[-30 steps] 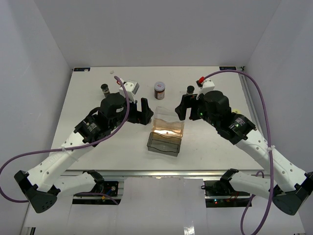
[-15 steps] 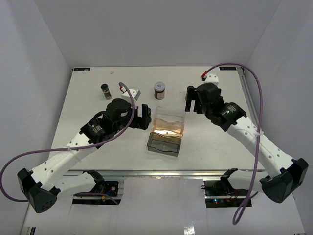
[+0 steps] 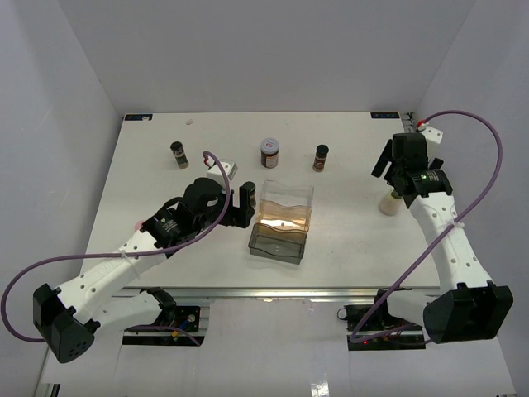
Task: Organize the condiment bottles
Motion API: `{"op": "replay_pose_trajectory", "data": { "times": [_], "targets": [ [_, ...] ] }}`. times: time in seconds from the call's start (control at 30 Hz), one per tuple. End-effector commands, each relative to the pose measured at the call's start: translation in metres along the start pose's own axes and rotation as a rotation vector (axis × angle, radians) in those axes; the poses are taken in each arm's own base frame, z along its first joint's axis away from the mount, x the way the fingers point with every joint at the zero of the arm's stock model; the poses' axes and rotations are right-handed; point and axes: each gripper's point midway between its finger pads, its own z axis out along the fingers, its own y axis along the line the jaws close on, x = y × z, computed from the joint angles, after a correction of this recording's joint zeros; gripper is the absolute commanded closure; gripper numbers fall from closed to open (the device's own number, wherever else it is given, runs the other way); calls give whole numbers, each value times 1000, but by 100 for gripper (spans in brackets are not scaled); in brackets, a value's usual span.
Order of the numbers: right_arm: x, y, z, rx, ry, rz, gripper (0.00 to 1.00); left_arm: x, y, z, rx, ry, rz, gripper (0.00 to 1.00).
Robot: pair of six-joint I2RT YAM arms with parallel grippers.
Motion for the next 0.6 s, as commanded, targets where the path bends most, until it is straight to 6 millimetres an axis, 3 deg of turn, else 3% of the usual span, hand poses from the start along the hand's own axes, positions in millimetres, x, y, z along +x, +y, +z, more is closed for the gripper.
{"op": "replay_pose_trajectory", "data": {
  "times": [0.0,0.23,0.57],
  "targets": [
    [6,-25,25,42,12,34,5,-7,-3,-5,8,-21,-30,2],
    [38,-28,59,9,79,6,5,-8,-7,-17,42,-14,-22,2],
    [58,-26,103,17,133,-16,3,1,-2,-24,35,11,1,2]
  ]
}}
